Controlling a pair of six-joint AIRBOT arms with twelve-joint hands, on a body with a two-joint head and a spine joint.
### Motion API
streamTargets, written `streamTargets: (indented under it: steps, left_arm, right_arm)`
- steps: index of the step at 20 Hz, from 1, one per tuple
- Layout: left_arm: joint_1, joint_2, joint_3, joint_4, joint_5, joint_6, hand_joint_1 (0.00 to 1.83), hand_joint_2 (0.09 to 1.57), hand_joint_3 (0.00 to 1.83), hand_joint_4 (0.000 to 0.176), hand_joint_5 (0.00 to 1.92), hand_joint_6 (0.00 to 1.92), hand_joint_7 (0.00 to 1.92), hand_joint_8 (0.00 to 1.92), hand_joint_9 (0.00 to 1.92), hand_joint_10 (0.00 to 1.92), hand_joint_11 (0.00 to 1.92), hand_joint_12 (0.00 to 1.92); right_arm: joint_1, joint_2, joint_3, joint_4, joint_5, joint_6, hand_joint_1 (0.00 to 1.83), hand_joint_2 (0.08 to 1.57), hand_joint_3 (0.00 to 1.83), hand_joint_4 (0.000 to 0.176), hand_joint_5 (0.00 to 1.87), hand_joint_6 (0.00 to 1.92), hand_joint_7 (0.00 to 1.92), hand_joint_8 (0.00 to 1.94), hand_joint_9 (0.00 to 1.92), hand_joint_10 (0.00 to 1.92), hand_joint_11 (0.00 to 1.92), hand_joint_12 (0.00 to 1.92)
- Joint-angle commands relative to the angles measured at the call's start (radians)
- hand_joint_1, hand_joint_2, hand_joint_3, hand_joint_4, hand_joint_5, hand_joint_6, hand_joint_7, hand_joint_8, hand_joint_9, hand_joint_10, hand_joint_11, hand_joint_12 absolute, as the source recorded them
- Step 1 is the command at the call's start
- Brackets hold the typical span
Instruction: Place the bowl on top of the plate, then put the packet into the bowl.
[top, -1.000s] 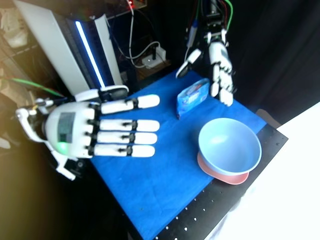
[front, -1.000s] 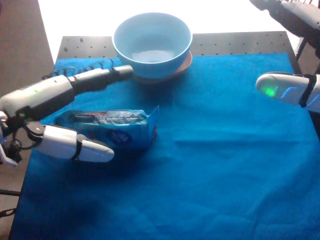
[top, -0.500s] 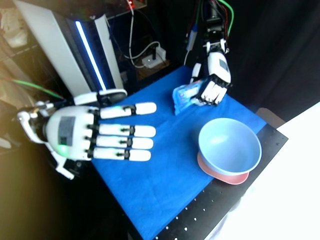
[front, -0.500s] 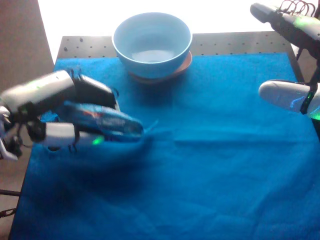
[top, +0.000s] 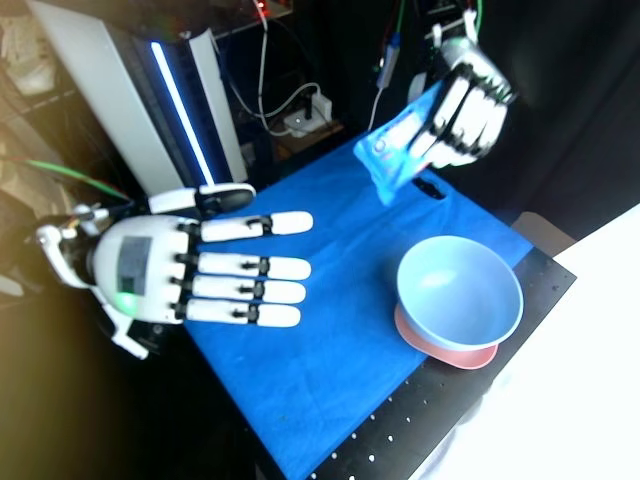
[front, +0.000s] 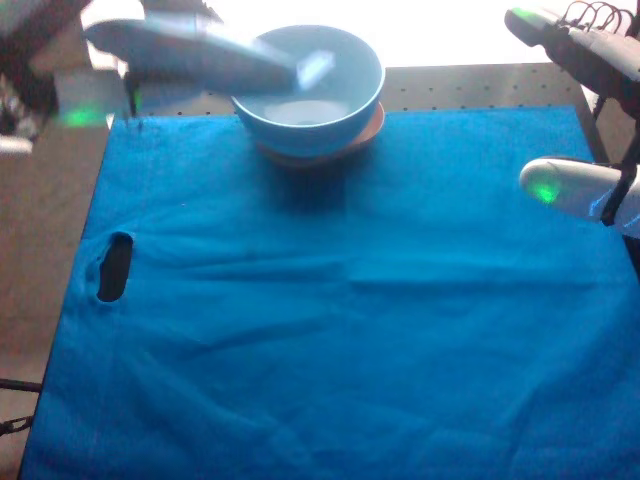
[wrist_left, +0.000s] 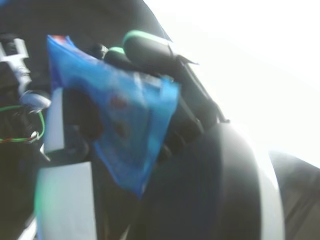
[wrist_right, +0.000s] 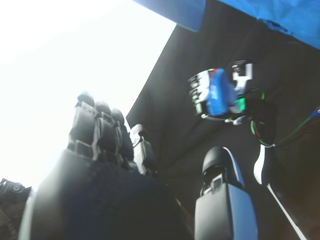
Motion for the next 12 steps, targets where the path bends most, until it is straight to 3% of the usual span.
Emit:
streamTargets:
  steps: [1,3,4,6,7,8,11,12]
  left_arm:
    - [-0.025,-0.02,0.017,-0.03,-0.048,-0.003,1.39,1.07,0.0,0.0,1.09,0.79,1.12,0.66,0.92,1.16,0.64,1.15]
    - [-0.106,-0.079,0.091,-0.019,0.062,-0.003,1.39,1.06,0.0,0.0,1.1,0.78,1.18,0.54,0.94,1.13,0.65,1.22]
    - [-0.149,-0.109,0.127,-0.004,0.12,-0.002,1.31,1.03,0.0,0.0,1.2,0.41,1.21,0.75,1.16,0.74,0.93,1.29]
    - [-0.216,-0.162,0.185,0.02,0.215,-0.002,1.29,1.04,0.0,0.0,1.16,0.45,1.17,0.88,1.21,0.66,0.96,1.34]
    - [-0.236,-0.193,0.219,0.023,0.266,-0.002,1.3,1.04,0.0,0.0,1.13,0.5,1.2,0.84,1.26,0.6,1.01,1.27]
    - [-0.251,-0.223,0.252,0.025,0.308,-0.002,1.37,1.04,0.01,0.0,1.07,0.6,1.16,0.72,1.16,0.91,0.96,1.14]
    - [-0.272,-0.294,0.327,0.026,0.409,-0.002,1.39,1.05,0.0,0.0,1.08,0.63,1.11,0.76,1.12,0.97,0.93,0.97]
    - [-0.274,-0.305,0.34,0.026,0.429,-0.002,1.39,1.07,0.0,0.0,1.06,0.6,1.04,0.91,1.07,1.08,0.86,1.1]
  right_arm:
    - [0.003,-0.004,0.0,0.011,0.123,0.006,0.36,1.11,0.0,0.176,0.0,0.0,0.0,0.0,0.0,0.0,0.0,0.0]
    - [0.003,-0.006,0.001,0.011,0.123,0.006,0.36,1.1,0.0,0.176,0.0,0.0,0.0,0.0,0.0,0.0,0.0,0.0]
    - [0.002,-0.006,0.002,0.011,0.123,0.006,0.34,1.11,0.01,0.176,0.0,0.0,0.0,0.0,0.0,0.0,0.0,0.0]
    - [0.002,-0.011,0.004,0.011,0.123,0.006,0.32,1.12,0.01,0.176,0.0,0.0,0.0,0.0,0.0,0.0,0.0,0.0]
    - [0.002,-0.015,0.008,0.011,0.123,0.006,0.33,1.13,0.01,0.176,0.0,0.0,0.0,0.0,0.0,0.0,0.0,0.0]
    - [0.002,-0.018,0.011,0.011,0.123,0.006,0.32,1.13,0.01,0.176,0.0,0.0,0.0,0.0,0.0,0.0,0.0,0.0]
    - [0.002,-0.024,0.013,0.011,0.123,0.006,0.3,1.14,0.01,0.176,0.0,0.0,0.0,0.0,0.0,0.0,0.0,0.0]
    - [0.002,-0.024,0.013,0.011,0.123,0.006,0.32,1.15,0.01,0.176,0.0,0.0,0.0,0.0,0.0,0.0,0.0,0.0]
